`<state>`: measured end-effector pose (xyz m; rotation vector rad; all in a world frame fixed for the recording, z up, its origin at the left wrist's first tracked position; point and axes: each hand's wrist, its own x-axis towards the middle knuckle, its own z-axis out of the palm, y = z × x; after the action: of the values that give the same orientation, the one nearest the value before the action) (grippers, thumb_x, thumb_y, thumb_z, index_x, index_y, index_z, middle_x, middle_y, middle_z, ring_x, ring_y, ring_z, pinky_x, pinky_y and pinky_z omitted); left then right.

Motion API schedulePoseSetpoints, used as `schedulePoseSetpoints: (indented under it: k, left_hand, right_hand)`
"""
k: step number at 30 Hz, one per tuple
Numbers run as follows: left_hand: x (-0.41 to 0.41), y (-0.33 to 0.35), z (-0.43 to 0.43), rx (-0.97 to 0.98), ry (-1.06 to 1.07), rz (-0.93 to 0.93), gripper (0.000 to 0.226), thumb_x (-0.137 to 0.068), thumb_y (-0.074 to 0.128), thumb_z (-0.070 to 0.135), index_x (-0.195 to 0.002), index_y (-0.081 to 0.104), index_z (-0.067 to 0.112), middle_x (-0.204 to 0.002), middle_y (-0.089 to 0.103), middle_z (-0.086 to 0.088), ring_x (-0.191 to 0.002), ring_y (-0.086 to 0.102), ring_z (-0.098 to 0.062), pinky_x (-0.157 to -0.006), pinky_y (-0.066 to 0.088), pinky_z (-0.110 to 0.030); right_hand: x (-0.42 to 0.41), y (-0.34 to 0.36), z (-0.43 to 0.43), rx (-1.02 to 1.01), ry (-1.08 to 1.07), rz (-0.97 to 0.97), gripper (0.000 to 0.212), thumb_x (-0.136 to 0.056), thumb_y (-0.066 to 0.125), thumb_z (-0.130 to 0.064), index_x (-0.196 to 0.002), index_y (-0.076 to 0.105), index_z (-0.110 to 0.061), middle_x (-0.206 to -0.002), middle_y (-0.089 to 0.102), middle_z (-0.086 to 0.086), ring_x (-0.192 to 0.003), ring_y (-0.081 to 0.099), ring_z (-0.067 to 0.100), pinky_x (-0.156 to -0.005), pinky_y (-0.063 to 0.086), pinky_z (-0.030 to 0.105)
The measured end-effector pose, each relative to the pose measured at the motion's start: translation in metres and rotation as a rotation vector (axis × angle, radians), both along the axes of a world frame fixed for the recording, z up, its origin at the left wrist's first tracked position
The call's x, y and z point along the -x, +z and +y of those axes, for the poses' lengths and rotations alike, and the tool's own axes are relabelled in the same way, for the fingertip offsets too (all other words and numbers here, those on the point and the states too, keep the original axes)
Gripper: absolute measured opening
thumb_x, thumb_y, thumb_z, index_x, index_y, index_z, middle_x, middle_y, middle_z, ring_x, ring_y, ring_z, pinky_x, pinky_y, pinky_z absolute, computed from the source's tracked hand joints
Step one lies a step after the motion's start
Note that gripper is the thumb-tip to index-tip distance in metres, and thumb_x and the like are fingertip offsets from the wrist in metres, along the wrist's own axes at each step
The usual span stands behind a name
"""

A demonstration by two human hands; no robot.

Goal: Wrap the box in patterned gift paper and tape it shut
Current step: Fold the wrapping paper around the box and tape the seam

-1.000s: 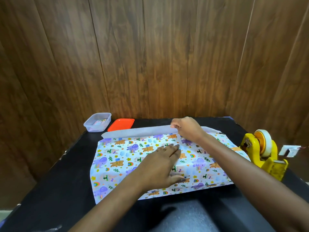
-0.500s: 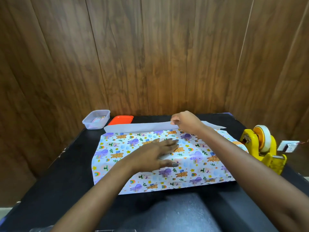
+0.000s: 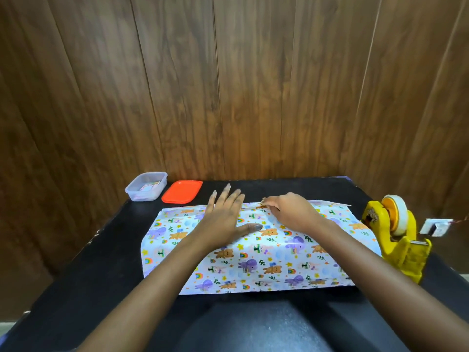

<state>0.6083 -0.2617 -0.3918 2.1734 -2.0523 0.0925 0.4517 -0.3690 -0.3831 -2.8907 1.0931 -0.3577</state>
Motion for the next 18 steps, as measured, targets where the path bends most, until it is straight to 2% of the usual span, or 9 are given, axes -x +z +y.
schedulePoseSetpoints:
  k: [1, 3, 5, 8, 11, 13, 14, 16, 18]
  left_hand:
    - [-0.001, 0.002, -0.002, -0.059, -0.001, 0.005, 0.084, -0.088, 0.030, 0.065, -0.150, 0.012, 0.011, -0.158, 0.007, 0.000, -0.145, -0.009, -0.012, -0.117, -0.011, -0.040]
    - [-0.001, 0.005, -0.002, -0.144, 0.012, 0.032, 0.079, -0.091, 0.025, 0.063, -0.150, 0.013, 0.012, -0.158, 0.010, -0.001, -0.145, 0.001, -0.011, -0.119, -0.003, -0.038]
    - [0.000, 0.005, -0.002, -0.184, 0.035, 0.035, 0.075, -0.093, 0.023, 0.061, -0.151, 0.010, 0.014, -0.159, 0.007, 0.000, -0.145, 0.004, -0.012, -0.119, 0.007, -0.036]
    - [0.002, 0.007, -0.003, -0.188, 0.056, 0.011, 0.072, -0.095, 0.020, 0.059, -0.151, 0.009, 0.016, -0.159, 0.005, 0.003, -0.145, 0.003, -0.011, -0.118, 0.013, -0.035]
    - [0.005, 0.012, -0.001, -0.189, 0.047, -0.003, 0.066, -0.096, 0.020, 0.056, -0.151, 0.012, 0.020, -0.158, 0.006, 0.003, -0.145, 0.005, -0.013, -0.117, 0.016, -0.035]
    - [0.006, 0.016, 0.001, -0.215, 0.029, -0.022, 0.060, -0.097, 0.019, 0.053, -0.150, 0.013, 0.025, -0.159, 0.006, 0.003, -0.146, 0.005, -0.014, -0.116, 0.019, -0.036]
    - [0.006, 0.018, 0.002, -0.227, 0.024, -0.028, 0.058, -0.098, 0.019, 0.052, -0.150, 0.013, 0.027, -0.159, 0.005, 0.003, -0.146, 0.005, -0.015, -0.116, 0.020, -0.036]
    - [0.007, 0.022, 0.002, -0.245, 0.023, -0.033, 0.057, -0.098, 0.019, 0.052, -0.150, 0.013, 0.027, -0.159, 0.005, 0.003, -0.146, 0.006, -0.015, -0.115, 0.022, -0.037]
    - [0.007, 0.022, 0.001, -0.251, 0.021, -0.038, 0.057, -0.099, 0.019, 0.051, -0.150, 0.013, 0.027, -0.159, 0.004, 0.003, -0.146, 0.005, -0.016, -0.114, 0.022, -0.037]
  right_hand:
    - [0.003, 0.000, 0.001, -0.043, 0.013, 0.011, 0.040, -0.101, 0.032, -0.016, -0.138, 0.047, -0.022, -0.142, 0.049, 0.000, -0.119, 0.054, 0.023, -0.095, 0.043, 0.030]
    - [0.008, 0.000, 0.004, -0.140, 0.050, 0.060, 0.043, -0.102, 0.028, -0.016, -0.144, 0.036, -0.021, -0.154, 0.028, -0.006, -0.139, 0.032, 0.016, -0.110, 0.028, 0.029]
    - [0.012, 0.000, 0.007, -0.197, 0.072, 0.109, 0.045, -0.103, 0.023, -0.017, -0.148, 0.026, -0.020, -0.158, 0.014, -0.004, -0.145, 0.013, 0.011, -0.116, 0.014, 0.030]
    - [0.018, 0.002, 0.013, -0.222, 0.038, 0.131, 0.046, -0.103, 0.020, -0.019, -0.150, 0.019, -0.017, -0.159, 0.007, 0.002, -0.146, 0.005, 0.013, -0.117, 0.015, 0.031]
    - [0.022, 0.005, 0.020, -0.234, -0.010, 0.117, 0.046, -0.103, 0.021, -0.019, -0.147, 0.027, -0.012, -0.157, 0.016, 0.004, -0.145, 0.013, 0.016, -0.115, 0.023, 0.033]
    - [0.026, 0.006, 0.024, -0.245, -0.026, -0.005, 0.039, -0.101, 0.029, -0.017, -0.132, 0.050, -0.009, -0.146, 0.042, 0.004, -0.136, 0.037, 0.018, -0.104, 0.036, 0.034]
    - [0.029, 0.008, 0.024, -0.275, -0.034, -0.117, 0.035, -0.099, 0.034, -0.016, -0.122, 0.059, -0.009, -0.135, 0.055, 0.000, -0.125, 0.048, 0.017, -0.097, 0.041, 0.031]
    - [0.039, 0.011, 0.023, -0.368, -0.095, -0.406, 0.031, -0.096, 0.040, -0.012, -0.112, 0.067, -0.012, -0.115, 0.063, -0.007, -0.108, 0.057, 0.011, -0.085, 0.043, 0.023]
    - [0.057, 0.012, 0.019, -0.324, -0.225, -0.696, 0.028, -0.094, 0.046, -0.010, -0.108, 0.070, -0.010, -0.109, 0.066, -0.004, -0.103, 0.060, 0.014, -0.085, 0.044, 0.024]
